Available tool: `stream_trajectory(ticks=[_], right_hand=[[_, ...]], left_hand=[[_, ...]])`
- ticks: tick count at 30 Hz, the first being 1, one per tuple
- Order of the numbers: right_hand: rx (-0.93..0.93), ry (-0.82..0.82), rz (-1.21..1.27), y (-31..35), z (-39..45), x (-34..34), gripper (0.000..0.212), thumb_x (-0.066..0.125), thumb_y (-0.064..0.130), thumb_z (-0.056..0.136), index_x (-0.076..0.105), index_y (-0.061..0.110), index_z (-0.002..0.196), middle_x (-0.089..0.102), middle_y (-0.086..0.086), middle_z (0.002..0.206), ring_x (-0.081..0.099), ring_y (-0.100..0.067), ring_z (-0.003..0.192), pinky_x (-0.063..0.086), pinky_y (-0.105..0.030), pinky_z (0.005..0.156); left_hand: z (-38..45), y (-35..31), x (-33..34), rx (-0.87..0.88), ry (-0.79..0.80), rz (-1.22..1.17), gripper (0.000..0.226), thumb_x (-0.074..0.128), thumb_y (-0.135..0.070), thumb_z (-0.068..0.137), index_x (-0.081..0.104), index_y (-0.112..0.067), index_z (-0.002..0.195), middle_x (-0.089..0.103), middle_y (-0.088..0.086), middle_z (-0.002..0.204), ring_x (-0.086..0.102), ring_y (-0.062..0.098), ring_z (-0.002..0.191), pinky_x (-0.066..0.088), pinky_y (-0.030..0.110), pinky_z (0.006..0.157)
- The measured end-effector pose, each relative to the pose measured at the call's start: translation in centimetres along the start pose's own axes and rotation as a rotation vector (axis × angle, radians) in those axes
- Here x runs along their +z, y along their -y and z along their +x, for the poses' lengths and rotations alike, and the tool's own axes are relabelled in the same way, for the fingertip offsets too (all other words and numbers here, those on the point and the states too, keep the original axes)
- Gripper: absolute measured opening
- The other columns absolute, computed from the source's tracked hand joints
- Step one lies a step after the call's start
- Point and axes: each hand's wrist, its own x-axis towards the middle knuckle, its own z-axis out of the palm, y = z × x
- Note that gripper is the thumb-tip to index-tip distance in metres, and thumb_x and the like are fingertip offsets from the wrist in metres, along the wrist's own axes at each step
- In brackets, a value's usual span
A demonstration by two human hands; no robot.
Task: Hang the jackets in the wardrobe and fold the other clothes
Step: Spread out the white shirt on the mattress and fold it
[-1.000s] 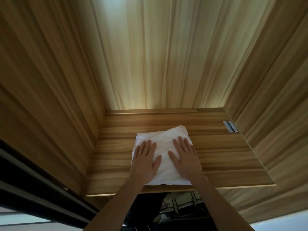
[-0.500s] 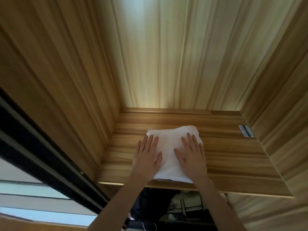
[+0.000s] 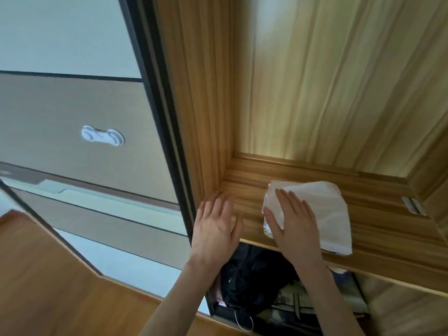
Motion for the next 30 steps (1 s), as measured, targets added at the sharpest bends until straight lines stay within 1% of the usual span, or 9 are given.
stream_trajectory(ticks=[3, 6, 10, 14, 17, 20, 23, 26, 30], right_hand=[[-0.086, -0.024, 0.008, 5.0, -1.9, -1.0, 0.068, 0.033, 0.061, 0.105, 0.051, 0.015, 0.152, 0.054, -0.005, 0.155, 0.045, -0.023, 0.147, 0.026, -0.044, 0.127], [-0.179, -0.015, 0.024, 10.1, -3.9, -1.7, 0.065, 0.037, 0.059, 0.105, 0.053, 0.015, 0.15, 0.06, -0.006, 0.148, 0.052, -0.025, 0.14, 0.03, -0.044, 0.124], [-0.346, 0.0, 0.094, 16.5, -6.6, -1.4, 0.061, 0.045, 0.055, 0.105, 0.056, 0.012, 0.147, 0.063, -0.007, 0.145, 0.056, -0.026, 0.137, 0.042, -0.048, 0.116], [-0.473, 0.064, 0.158, 23.7, -9.1, 0.0, 0.062, 0.042, 0.055, 0.107, 0.054, 0.012, 0.15, 0.059, -0.009, 0.15, 0.052, -0.028, 0.142, 0.036, -0.047, 0.122], [-0.583, 0.099, 0.176, 29.5, -11.3, 1.2, 0.063, 0.041, 0.055, 0.107, 0.052, 0.012, 0.151, 0.057, -0.01, 0.152, 0.05, -0.029, 0.144, 0.035, -0.049, 0.123], [-0.657, 0.123, 0.219, 35.0, -13.9, 2.1, 0.065, 0.036, 0.057, 0.106, 0.052, 0.012, 0.151, 0.058, -0.008, 0.151, 0.049, -0.028, 0.144, 0.029, -0.044, 0.124], [-0.74, 0.145, 0.272, 40.3, -16.4, 2.9, 0.068, 0.033, 0.059, 0.104, 0.054, 0.012, 0.148, 0.061, -0.01, 0.148, 0.054, -0.03, 0.141, 0.032, -0.045, 0.121], [-0.833, 0.198, 0.32, 45.7, -18.4, 3.7, 0.071, 0.029, 0.063, 0.103, 0.054, 0.016, 0.149, 0.058, -0.007, 0.151, 0.051, -0.028, 0.143, 0.031, -0.045, 0.123], [-0.961, 0.219, 0.393, 52.7, -21.1, 5.3, 0.062, 0.043, 0.057, 0.105, 0.053, 0.016, 0.151, 0.056, -0.005, 0.153, 0.049, -0.025, 0.146, 0.029, -0.044, 0.125]], left_hand=[[-3.4, 1.9, -3.5, -0.027, -0.106, -0.026, 0.042, 0.049, -0.041, 0.104, 0.06, -0.015, 0.136, 0.064, 0.003, 0.134, 0.056, 0.025, 0.129, 0.04, 0.04, 0.114], [-7.5, 4.5, -6.9, -0.084, -0.162, -0.014, 0.045, 0.046, -0.043, 0.107, 0.056, -0.016, 0.142, 0.064, 0.002, 0.138, 0.054, 0.025, 0.132, 0.04, 0.041, 0.117], [-13.1, 8.0, -11.5, -0.255, -0.203, 0.087, 0.05, 0.046, -0.046, 0.107, 0.057, -0.016, 0.146, 0.064, 0.005, 0.144, 0.057, 0.027, 0.136, 0.034, 0.042, 0.119], [-19.4, 12.1, -16.7, -0.403, -0.217, 0.135, 0.052, 0.046, -0.046, 0.107, 0.055, -0.016, 0.149, 0.06, 0.005, 0.149, 0.054, 0.03, 0.141, 0.042, 0.052, 0.118], [-24.4, 15.5, -20.7, -0.528, -0.221, 0.2, 0.051, 0.047, -0.044, 0.108, 0.054, -0.015, 0.149, 0.059, 0.005, 0.15, 0.053, 0.029, 0.142, 0.041, 0.051, 0.12], [-29.5, 18.6, -24.1, -0.623, -0.255, 0.264, 0.048, 0.052, -0.038, 0.106, 0.057, -0.011, 0.145, 0.063, 0.009, 0.145, 0.056, 0.032, 0.137, 0.044, 0.052, 0.116], [-34.3, 21.0, -27.3, -0.731, -0.306, 0.314, 0.045, 0.053, -0.036, 0.106, 0.056, -0.012, 0.144, 0.063, 0.009, 0.144, 0.055, 0.03, 0.137, 0.044, 0.052, 0.116], [-38.7, 23.2, -30.1, -0.83, -0.365, 0.37, 0.046, 0.052, -0.036, 0.106, 0.054, -0.011, 0.145, 0.061, 0.009, 0.145, 0.052, 0.028, 0.139, 0.043, 0.052, 0.116], [-44.3, 26.2, -33.2, -0.959, -0.455, 0.43, 0.047, 0.051, -0.035, 0.105, 0.053, -0.01, 0.145, 0.06, 0.008, 0.145, 0.049, 0.026, 0.14, 0.041, 0.05, 0.117]])
